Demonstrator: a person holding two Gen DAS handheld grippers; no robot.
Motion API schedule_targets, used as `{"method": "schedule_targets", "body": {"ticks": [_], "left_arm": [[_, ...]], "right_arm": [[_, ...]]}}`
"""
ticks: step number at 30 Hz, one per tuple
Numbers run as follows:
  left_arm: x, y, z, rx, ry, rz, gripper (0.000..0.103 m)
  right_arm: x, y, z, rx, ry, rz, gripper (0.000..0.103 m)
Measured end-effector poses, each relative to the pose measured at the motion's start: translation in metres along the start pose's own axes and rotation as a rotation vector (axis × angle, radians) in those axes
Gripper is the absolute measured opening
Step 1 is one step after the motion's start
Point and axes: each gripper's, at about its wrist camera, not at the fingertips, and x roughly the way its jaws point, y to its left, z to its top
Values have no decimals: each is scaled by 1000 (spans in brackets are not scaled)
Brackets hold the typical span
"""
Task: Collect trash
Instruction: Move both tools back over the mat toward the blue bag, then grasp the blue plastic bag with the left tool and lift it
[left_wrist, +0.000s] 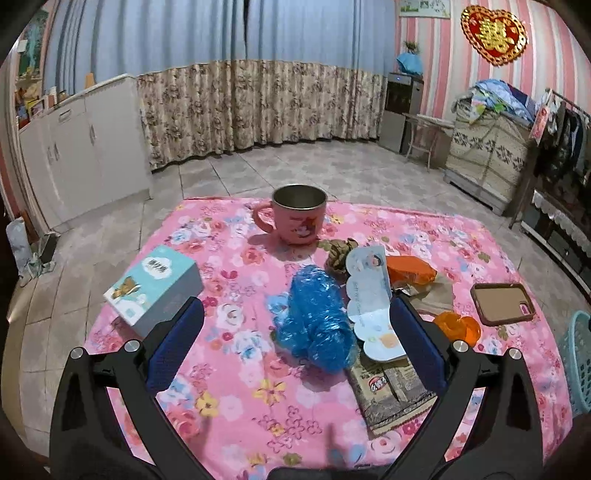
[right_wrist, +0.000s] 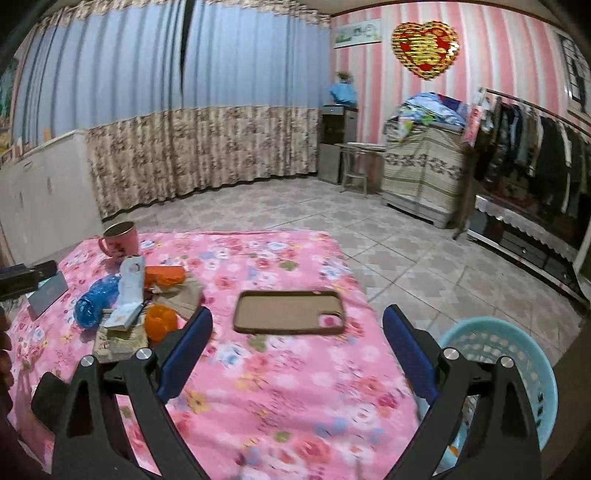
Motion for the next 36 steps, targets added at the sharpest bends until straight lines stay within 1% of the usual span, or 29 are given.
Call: {"method": "schedule_targets", "body": {"ticks": [4,8,10,13,15,17,18,19,21,22,23,24,26,27,29,33,36], "left_arm": [[17,-8,4,10,24,-1,97],[32,-11,-4,7,55,-6,95],[43,-13,-8,13,85,-14,92],[54,-14,-17,13,113,-28,92],[66,-16,-24,15,156,-38,91],[75,-18,-28,26,186,-41,85],[81,-19,-29,25,215,-51,82],[84,-17,-29,14,230,-69,78],[89,-11,-29,-26,247,-86,75],[91,-9,-29,-37,250,-88,69],[92,-7,-28,-44,253,-92,59],[93,-7,-28,-41,253,-91,55],[91,-7,-27,-19,248,-84,38],[89,-8,-26,-2,239,-75,35],[83,-7,-23,12,218,-45,34],[61,0,-16,25,149,42,34],[40,12,-10,-15,82,51,34]], "right_arm": [[10,17,13,-3,-15,23,92],[29,31,17,-8,-11,44,92],[40,36,18,-13,-3,51,92],[56,44,13,-17,9,60,92],[63,47,5,-21,24,56,92],[71,48,-2,-22,57,64,92],[75,48,-5,-27,74,65,92],[76,48,-6,-29,77,62,92],[79,47,-8,-25,84,55,92],[80,46,-8,-16,88,59,92],[80,45,-8,-10,90,63,92],[81,46,-9,-11,93,66,92],[81,49,-9,-21,99,70,92],[81,51,-9,-27,100,74,92],[82,55,-11,-33,102,88,92],[84,65,-13,-35,117,131,92],[87,76,-15,-47,139,154,92]]}}
